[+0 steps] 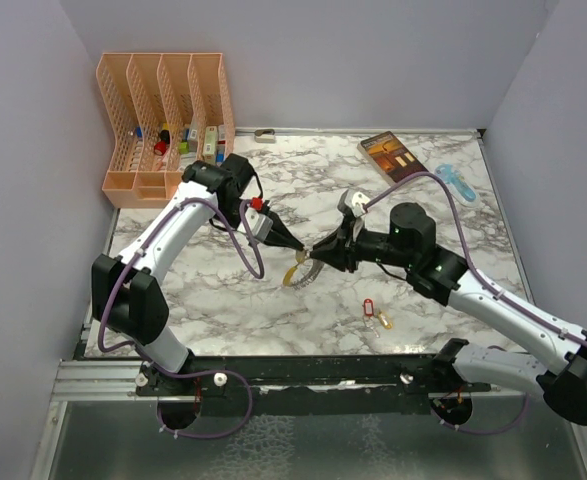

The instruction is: Put the keys on the keyring

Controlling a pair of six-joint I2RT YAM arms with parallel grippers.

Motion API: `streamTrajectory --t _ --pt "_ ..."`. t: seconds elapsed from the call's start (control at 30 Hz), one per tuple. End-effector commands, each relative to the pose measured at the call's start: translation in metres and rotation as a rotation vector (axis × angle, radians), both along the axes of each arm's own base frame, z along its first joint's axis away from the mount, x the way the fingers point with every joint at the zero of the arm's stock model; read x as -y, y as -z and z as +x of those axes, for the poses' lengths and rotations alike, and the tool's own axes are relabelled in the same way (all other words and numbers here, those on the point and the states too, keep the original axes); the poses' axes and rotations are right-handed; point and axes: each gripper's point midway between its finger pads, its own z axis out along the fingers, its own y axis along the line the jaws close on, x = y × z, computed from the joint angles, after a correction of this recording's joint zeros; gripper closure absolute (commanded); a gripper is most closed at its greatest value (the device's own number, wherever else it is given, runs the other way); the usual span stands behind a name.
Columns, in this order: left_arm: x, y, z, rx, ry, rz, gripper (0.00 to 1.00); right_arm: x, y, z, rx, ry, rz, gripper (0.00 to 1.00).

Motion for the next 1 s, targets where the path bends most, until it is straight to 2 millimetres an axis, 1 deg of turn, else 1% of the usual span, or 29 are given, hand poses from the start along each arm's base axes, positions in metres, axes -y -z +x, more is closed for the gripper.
streamTrajectory --t 0.0,0.07,0.13,0.2,0.3,0.5,0.73,0.87,0.97 --pt "0.0 -0.017 -0.002 0.035 0.002 -0.011 1.0 0.012 -0.012 0.004 0.039 0.072 0.029 0.76" --pt "0.0 -0.019 -0.001 0.039 0.001 -0.008 1.0 0.016 -0.012 0.004 0.047 0.091 0.024 0.66" --pt "0.0 -0.02 -0.001 0.041 0.0 -0.008 1.0 0.02 -0.012 0.005 0.058 0.111 0.022 0.58" --pt "0.0 -0.022 -0.001 0.042 0.0 -0.013 1.0 0.023 -0.009 0.005 0.06 0.121 0.014 0.54" --pt "0.0 -0.024 -0.002 0.043 0.001 -0.014 1.0 0.023 -0.007 0.005 0.066 0.121 0.015 0.52" --pt "0.001 -0.029 -0.005 0.044 0.003 -0.015 1.0 0.021 -0.002 0.01 0.126 0.118 0.022 0.51" --pt "0.001 -0.035 -0.01 0.041 0.006 -0.012 1.0 0.022 -0.015 0.014 0.283 0.11 0.076 0.51" --pt "0.002 -0.036 -0.01 0.043 0.008 -0.012 1.0 0.015 -0.018 0.013 0.275 0.085 0.095 0.52" --pt "0.003 -0.035 -0.008 0.039 0.01 -0.011 1.0 0.007 -0.022 0.01 0.259 0.048 0.139 0.54"
